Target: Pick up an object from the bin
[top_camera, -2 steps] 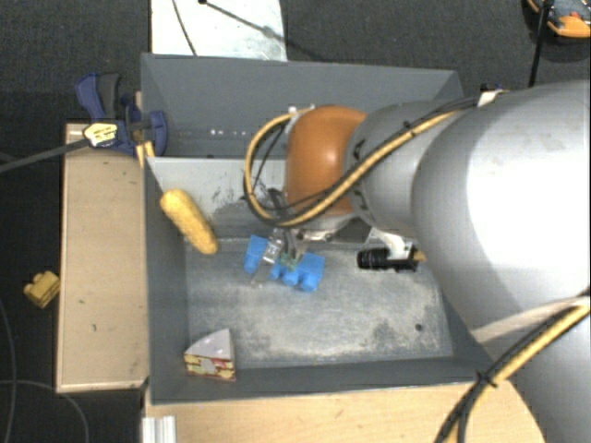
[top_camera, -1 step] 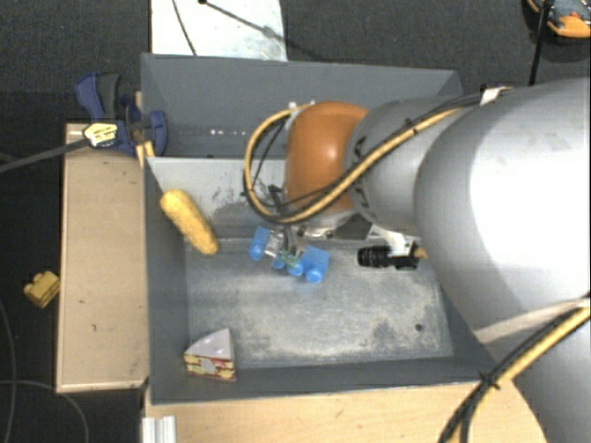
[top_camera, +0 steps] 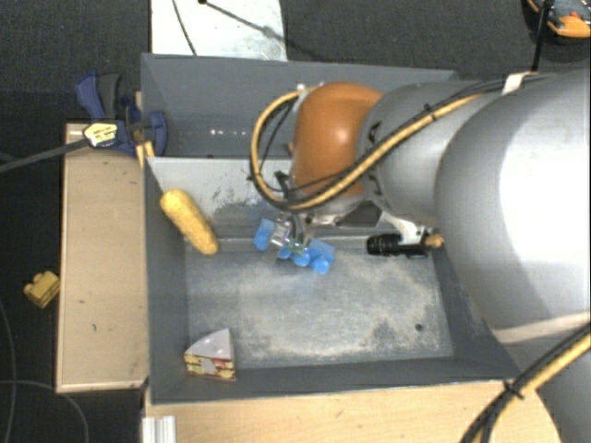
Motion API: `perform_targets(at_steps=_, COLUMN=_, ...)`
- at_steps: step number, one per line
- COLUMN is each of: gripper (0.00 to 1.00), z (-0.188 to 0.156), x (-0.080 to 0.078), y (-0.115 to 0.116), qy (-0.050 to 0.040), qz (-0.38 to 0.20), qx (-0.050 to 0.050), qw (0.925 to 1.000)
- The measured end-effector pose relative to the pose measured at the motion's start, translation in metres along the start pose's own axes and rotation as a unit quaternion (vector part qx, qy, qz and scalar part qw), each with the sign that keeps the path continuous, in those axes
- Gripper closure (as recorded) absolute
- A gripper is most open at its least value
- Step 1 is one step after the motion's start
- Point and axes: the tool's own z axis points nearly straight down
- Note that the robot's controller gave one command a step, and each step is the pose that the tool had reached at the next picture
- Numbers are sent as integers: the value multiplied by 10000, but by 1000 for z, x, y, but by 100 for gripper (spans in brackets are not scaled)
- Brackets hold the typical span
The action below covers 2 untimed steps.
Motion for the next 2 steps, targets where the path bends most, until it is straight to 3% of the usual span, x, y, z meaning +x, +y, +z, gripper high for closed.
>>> perform_targets(at_steps=1, gripper=100, z=14, x=1, y=1, qy=25, qz=-5, qx=24, qw=10000)
perform_targets(at_steps=2, gripper=100, z=-25, x=-2, y=1, qy=7, qz=-2, qx=7, qw=10000)
